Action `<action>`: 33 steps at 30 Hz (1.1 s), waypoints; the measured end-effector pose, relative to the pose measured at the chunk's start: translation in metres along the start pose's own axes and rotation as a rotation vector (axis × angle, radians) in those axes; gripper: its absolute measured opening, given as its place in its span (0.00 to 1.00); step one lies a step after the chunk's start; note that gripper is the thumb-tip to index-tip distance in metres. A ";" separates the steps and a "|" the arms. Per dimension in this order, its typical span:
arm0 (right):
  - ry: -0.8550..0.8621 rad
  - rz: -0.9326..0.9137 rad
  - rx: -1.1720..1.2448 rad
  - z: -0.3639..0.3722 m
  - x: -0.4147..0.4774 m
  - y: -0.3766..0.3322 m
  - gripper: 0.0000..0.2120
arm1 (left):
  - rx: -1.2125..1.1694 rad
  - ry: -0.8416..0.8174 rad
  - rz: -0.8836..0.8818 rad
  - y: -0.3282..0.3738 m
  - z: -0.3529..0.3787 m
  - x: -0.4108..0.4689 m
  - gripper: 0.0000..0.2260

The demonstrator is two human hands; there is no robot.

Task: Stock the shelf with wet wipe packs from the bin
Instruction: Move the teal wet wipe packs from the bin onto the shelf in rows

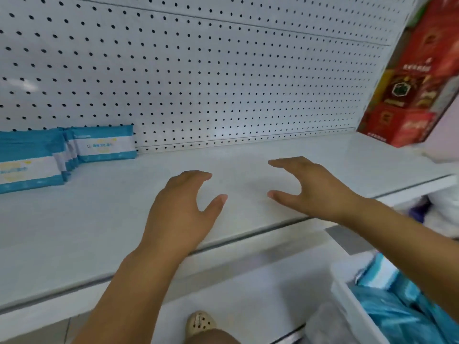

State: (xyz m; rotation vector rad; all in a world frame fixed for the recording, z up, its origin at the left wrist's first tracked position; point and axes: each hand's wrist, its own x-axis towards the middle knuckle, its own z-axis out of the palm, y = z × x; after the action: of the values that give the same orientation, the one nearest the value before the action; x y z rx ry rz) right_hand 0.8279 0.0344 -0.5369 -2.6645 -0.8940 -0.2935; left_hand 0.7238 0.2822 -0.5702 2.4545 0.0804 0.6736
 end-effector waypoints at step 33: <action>-0.338 0.754 0.174 0.072 -0.256 0.212 0.32 | 0.063 -0.794 0.429 0.125 0.264 -0.093 0.26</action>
State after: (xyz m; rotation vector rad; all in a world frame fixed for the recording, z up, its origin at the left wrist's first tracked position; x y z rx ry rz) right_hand 0.7640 -0.2411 -0.7262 -2.6922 0.0598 0.3985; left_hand 0.7590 0.0216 -0.7273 2.6381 -0.7531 -0.1852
